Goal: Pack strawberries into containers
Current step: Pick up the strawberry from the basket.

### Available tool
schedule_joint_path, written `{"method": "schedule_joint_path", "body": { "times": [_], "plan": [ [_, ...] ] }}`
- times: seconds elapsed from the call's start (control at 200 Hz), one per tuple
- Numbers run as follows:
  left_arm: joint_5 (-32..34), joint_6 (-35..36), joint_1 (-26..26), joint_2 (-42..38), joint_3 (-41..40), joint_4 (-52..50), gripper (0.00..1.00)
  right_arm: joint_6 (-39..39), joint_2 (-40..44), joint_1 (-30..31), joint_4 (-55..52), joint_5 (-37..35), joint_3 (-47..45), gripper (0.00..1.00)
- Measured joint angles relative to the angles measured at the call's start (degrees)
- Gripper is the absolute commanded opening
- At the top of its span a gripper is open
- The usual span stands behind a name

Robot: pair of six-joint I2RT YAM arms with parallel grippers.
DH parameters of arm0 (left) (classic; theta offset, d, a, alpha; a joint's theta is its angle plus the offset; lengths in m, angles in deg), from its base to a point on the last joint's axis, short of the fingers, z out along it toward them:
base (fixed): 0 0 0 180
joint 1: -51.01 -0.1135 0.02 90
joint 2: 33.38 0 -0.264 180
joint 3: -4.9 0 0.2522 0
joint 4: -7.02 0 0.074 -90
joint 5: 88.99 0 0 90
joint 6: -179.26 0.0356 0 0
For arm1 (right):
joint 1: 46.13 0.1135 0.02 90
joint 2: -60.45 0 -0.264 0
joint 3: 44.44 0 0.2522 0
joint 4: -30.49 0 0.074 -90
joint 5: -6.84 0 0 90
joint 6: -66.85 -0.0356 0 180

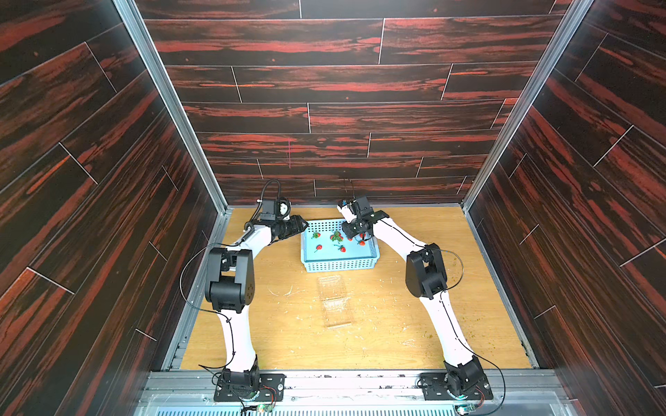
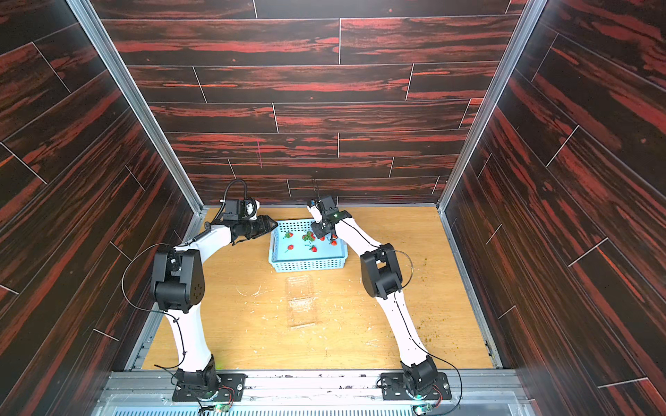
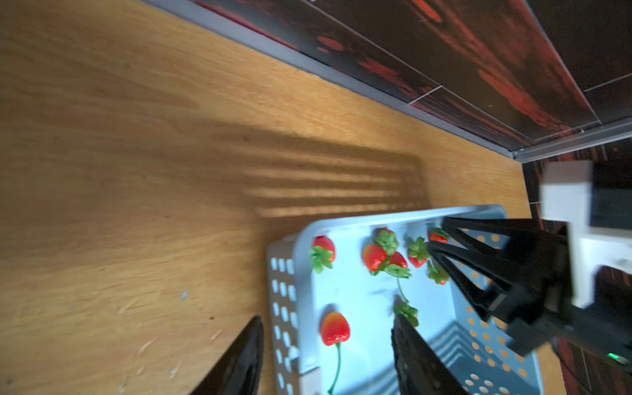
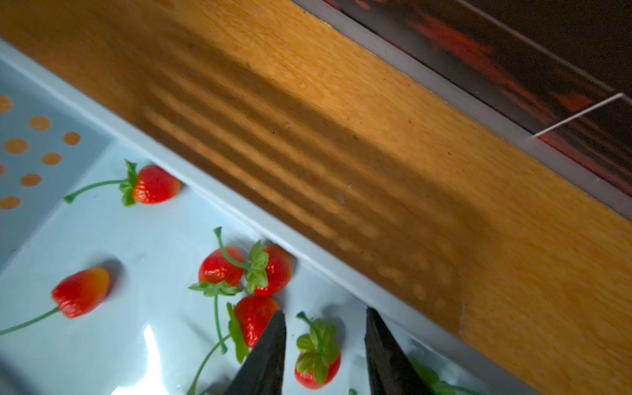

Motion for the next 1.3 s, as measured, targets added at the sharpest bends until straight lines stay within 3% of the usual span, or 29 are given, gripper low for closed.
{"method": "schedule_joint_path", "body": {
  "times": [0.261, 0.757, 0.932, 1.117, 1.298],
  "plan": [
    [-0.7, 0.0, 0.39, 0.98, 0.83, 0.02, 0.6, -0.55, -2.43, 0.0, 0.44, 0.24, 0.17, 0.41],
    [-1.51, 0.07, 0.44, 2.47, 0.83, 0.0, 0.6, -3.45, -6.88, 0.0, -2.45, 1.97, 9.66, 0.39],
    [-1.42, 0.26, 0.44, 2.4, 0.7, 0.02, 0.59, -4.0, -6.88, 0.0, -3.28, 2.4, 9.86, 0.32],
    [-0.7, 0.79, 0.44, 1.31, -1.07, -0.26, 0.59, -4.52, -6.88, 0.0, -3.54, 2.71, 9.86, 0.17],
    [-0.28, 1.14, 0.44, 0.72, -1.44, -0.55, 0.59, -4.52, -6.88, 0.0, -3.56, 2.82, 9.86, 0.11]
  ]
}}
